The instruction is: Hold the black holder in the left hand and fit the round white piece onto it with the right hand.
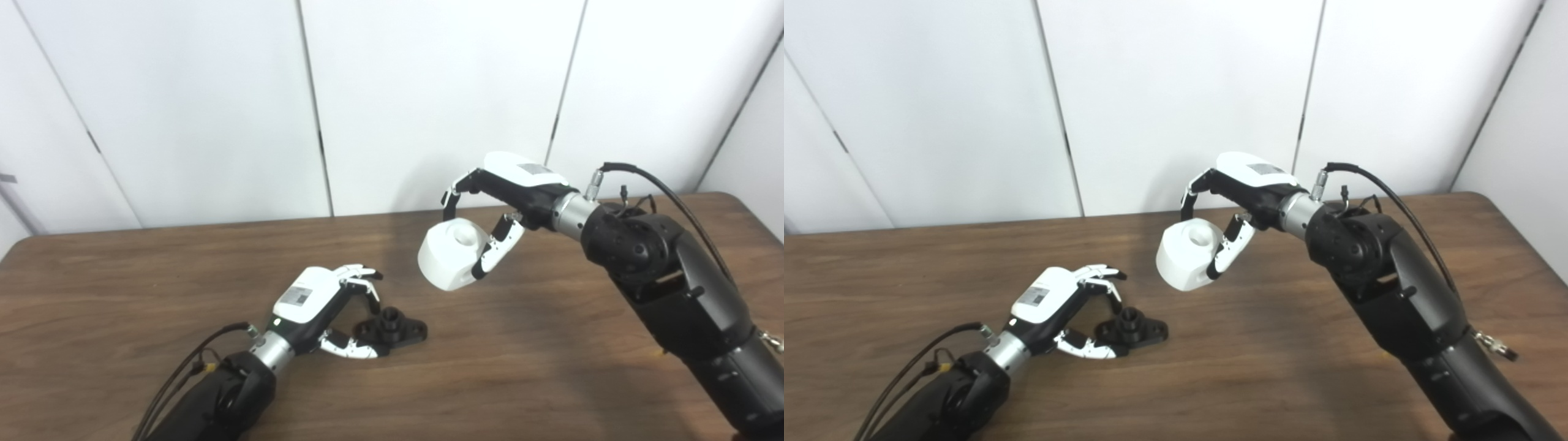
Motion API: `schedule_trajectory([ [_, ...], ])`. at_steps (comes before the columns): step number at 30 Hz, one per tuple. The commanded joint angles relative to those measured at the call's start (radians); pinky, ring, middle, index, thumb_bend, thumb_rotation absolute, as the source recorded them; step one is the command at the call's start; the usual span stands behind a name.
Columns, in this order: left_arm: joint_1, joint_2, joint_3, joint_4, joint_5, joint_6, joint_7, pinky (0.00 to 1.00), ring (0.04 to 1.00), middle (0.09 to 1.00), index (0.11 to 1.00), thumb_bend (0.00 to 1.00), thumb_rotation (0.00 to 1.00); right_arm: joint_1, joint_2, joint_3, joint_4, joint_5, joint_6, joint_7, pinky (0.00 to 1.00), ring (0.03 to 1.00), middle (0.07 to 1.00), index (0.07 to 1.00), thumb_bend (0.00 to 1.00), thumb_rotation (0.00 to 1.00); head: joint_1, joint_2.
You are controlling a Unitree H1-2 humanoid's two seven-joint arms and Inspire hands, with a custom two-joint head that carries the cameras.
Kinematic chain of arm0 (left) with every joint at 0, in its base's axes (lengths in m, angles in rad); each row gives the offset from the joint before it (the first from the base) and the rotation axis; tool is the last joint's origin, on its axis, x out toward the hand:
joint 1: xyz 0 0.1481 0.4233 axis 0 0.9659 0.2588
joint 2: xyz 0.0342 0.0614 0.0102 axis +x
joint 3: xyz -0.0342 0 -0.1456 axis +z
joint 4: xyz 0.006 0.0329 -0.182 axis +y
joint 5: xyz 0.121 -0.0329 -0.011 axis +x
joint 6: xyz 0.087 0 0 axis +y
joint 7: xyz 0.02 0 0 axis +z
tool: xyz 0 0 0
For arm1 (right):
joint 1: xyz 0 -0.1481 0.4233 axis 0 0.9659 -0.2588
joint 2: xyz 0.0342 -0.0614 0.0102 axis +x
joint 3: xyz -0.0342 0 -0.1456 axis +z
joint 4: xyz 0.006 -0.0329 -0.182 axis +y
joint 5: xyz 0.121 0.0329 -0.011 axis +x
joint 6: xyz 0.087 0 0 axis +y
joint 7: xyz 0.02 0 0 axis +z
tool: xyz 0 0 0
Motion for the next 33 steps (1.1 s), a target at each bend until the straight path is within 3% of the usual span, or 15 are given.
schedule_trajectory([
  [1, 0.051, -0.004, -0.045, 0.057, 0.044, 0.077, -0.13, 0.67, 0.861, 0.826, 0.502, 0.97, 0.24, -0.066, 0.001, -0.003, -0.031, -0.006, -0.024, 0.002, 0.79, 0.851, 0.757, 0.48, 0.52, 0.13, 0.001, 0.002],
  [10, 0.049, -0.005, -0.049, 0.046, 0.055, 0.087, -0.131, 0.67, 0.856, 0.82, 0.499, 0.97, 0.24, -0.094, 0.019, 0.047, -0.022, -0.007, -0.048, 0.046, 0.77, 0.846, 0.762, 0.48, 0.52, 0.13, 0.022, 0.012],
  [28, 0.049, -0.014, -0.051, 0.04, 0.046, 0.104, -0.144, 0.67, 0.855, 0.823, 0.487, 0.97, 0.23, -0.116, 0.085, 0.079, 0.008, -0.015, -0.093, 0.052, 0.77, 0.836, 0.76, 0.48, 0.52, 0.13, 0.039, 0.023],
  [29, 0.05, -0.015, -0.052, 0.04, 0.047, 0.104, -0.141, 0.68, 0.854, 0.823, 0.485, 0.75, 0.15, -0.118, 0.088, 0.081, 0.009, -0.015, -0.093, 0.053, 0.77, 0.839, 0.763, 0.48, 0.52, 0.13, 0.04, 0.024],
  [32, 0.05, -0.016, -0.052, 0.038, 0.048, 0.11, -0.142, 0.68, 0.856, 0.824, 0.484, 0.56, 0.09, -0.123, 0.096, 0.085, 0.01, -0.015, -0.093, 0.056, 0.77, 0.841, 0.768, 0.48, 0.52, 0.13, 0.042, 0.025],
  [33, 0.05, -0.015, -0.053, 0.034, 0.048, 0.114, -0.146, 0.68, 0.856, 0.824, 0.484, 0.54, 0.09, -0.124, 0.099, 0.088, 0.009, -0.017, -0.091, 0.058, 0.77, 0.842, 0.769, 0.48, 0.52, 0.13, 0.043, 0.026],
])
